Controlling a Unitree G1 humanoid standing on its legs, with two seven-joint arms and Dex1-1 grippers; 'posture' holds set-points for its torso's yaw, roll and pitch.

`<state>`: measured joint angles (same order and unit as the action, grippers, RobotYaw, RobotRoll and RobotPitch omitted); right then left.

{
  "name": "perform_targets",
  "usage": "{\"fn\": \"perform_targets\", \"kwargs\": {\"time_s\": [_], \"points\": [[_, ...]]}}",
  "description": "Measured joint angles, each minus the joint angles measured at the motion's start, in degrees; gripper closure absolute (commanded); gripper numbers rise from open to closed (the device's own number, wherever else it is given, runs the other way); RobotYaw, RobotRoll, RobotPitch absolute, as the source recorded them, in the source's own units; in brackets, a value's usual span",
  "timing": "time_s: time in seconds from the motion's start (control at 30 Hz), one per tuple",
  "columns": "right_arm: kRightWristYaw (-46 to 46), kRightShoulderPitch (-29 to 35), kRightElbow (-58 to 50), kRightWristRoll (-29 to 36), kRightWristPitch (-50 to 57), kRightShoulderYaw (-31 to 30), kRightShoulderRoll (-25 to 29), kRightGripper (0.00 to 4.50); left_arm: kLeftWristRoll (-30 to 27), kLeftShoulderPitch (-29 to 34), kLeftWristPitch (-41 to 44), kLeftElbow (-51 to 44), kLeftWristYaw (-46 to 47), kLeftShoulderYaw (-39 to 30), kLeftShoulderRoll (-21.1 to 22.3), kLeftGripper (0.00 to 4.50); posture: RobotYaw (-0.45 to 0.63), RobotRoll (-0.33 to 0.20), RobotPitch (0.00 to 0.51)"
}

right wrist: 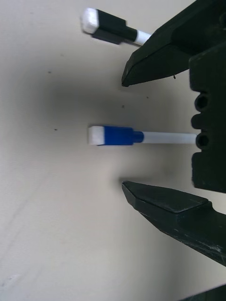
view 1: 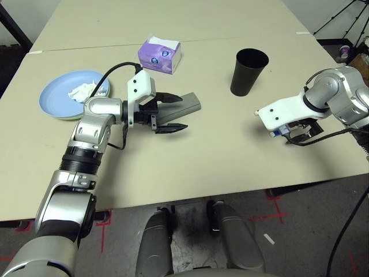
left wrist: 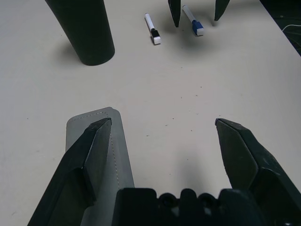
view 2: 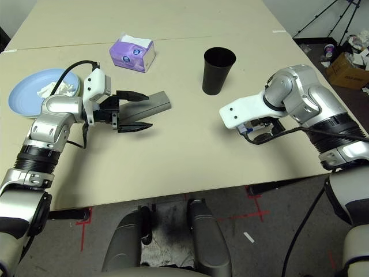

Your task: Organize and tidy the items on the table.

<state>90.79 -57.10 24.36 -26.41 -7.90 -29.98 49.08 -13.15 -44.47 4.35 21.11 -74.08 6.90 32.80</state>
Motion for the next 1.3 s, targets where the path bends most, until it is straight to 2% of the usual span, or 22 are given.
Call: {"fn": "perform_targets", "kwargs": {"time_s": [0.23,0.27,0.37,0.6,0.67,0.9,1.17,1.3], "points": [[0.69,0.00,0.48,-0.87,-0.81,-0.07,-0.66,0.00,0.00,0.00,0.02,0.00,0.00,0.00,0.25,0.01,-0.08,0.000,0.216],[0.76,0.00,0.47,-0.87,-0.80,-0.07,-0.66,0.18,0.00,0.00,0.01,-0.01,0.00,0.00,0.31,0.00,-0.08,0.000,0.216],[1.07,0.01,0.42,-0.84,-0.54,-0.07,-0.76,0.96,0.00,0.00,0.02,0.00,0.00,0.00,0.34,0.00,-0.08,0.000,0.216],[1.47,-0.06,0.16,0.46,0.69,-1.35,-0.70,3.59,0.00,0.00,0.01,0.00,0.03,0.00,0.36,0.00,-0.07,0.000,0.214],[1.50,-0.55,-0.28,1.19,1.33,-2.16,-0.58,4.09,0.01,0.00,0.01,0.00,0.03,0.00,0.39,0.00,-0.08,0.000,0.213],[1.51,-5.01,-0.09,6.85,5.09,-3.74,-0.47,4.09,0.04,-0.01,-0.01,0.03,0.03,0.00,0.53,0.00,-0.08,0.000,0.204],[1.50,-13.30,1.57,21.14,10.14,-7.66,1.75,4.09,0.12,-0.09,-0.22,0.27,-0.01,0.00,0.59,0.00,-0.09,0.000,0.186],[1.50,-18.14,1.72,34.39,22.57,-6.32,0.32,4.09,0.20,-0.66,-0.70,1.15,-0.16,0.00,0.71,0.00,-0.09,0.000,0.182]]}}
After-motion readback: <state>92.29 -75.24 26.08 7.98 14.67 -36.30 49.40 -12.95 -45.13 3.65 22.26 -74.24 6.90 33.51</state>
